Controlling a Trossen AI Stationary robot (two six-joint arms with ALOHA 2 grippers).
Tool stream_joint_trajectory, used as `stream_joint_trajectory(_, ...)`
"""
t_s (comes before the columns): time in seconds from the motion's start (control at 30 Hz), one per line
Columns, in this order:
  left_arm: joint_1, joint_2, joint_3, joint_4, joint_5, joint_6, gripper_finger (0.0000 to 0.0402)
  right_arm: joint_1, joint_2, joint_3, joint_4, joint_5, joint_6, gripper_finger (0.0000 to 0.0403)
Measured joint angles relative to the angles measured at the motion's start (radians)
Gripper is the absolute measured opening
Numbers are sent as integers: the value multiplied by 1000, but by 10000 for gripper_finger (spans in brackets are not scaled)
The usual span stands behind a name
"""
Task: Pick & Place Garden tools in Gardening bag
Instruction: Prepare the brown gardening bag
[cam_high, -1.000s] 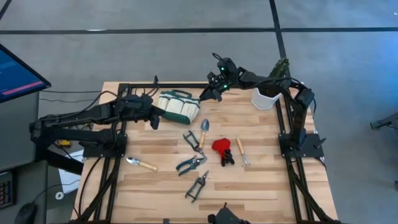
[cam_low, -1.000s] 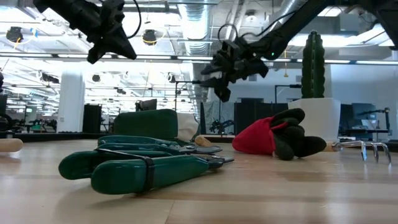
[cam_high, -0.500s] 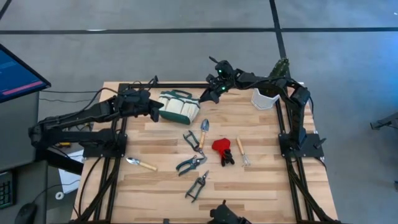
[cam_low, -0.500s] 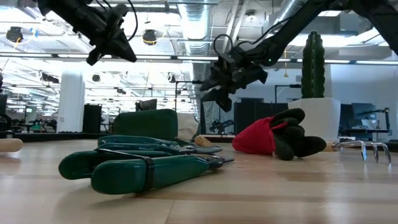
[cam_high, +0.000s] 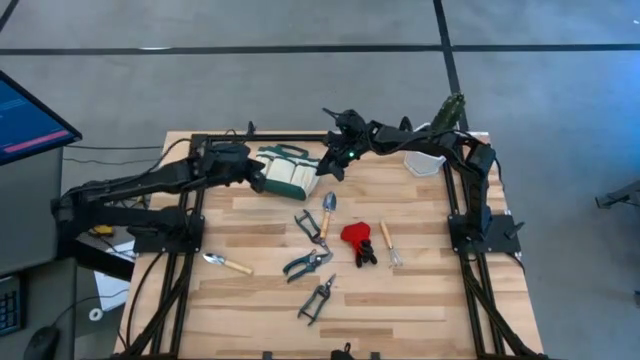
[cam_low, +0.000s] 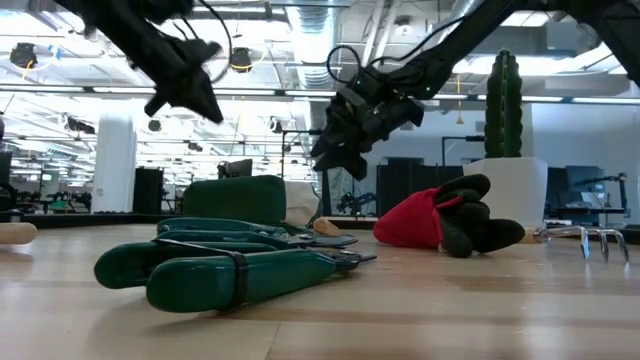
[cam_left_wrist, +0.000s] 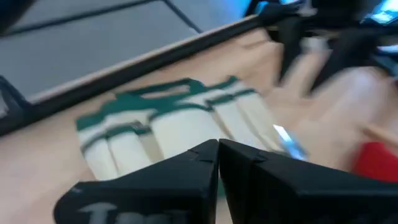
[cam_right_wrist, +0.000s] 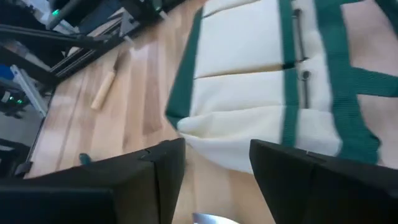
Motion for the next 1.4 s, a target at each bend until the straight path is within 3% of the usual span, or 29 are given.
stream_joint_trajectory(0.07, 26, 68, 0, 93, 15, 36, 2, 6, -12, 0, 1, -3, 15, 159)
stream_joint_trajectory(0.3, 114, 347, -1, 379, 233, 50, 2, 7, -94, 0, -13, -6, 21, 112)
stream_joint_trajectory(0.43, 124, 441, 0, 513, 416, 23, 2, -3, -140, 0, -20, -6, 11, 93)
stream_joint_trajectory(0.5, 115, 460, 0, 534, 449, -1, 2, -10, -159, 0, -19, -6, -1, 87)
stream_joint_trajectory(0.8, 48, 484, 0, 462, 492, -27, 2, -34, -180, 0, -20, -2, -4, 77)
stream_joint_trajectory(1.07, -4, 484, 1, 279, 393, -56, 2, -26, -180, 0, -20, -2, -4, 76)
stream_joint_trajectory(1.4, -92, 480, 1, 189, 385, -135, 2, -13, -180, 0, -20, -5, -4, 76)
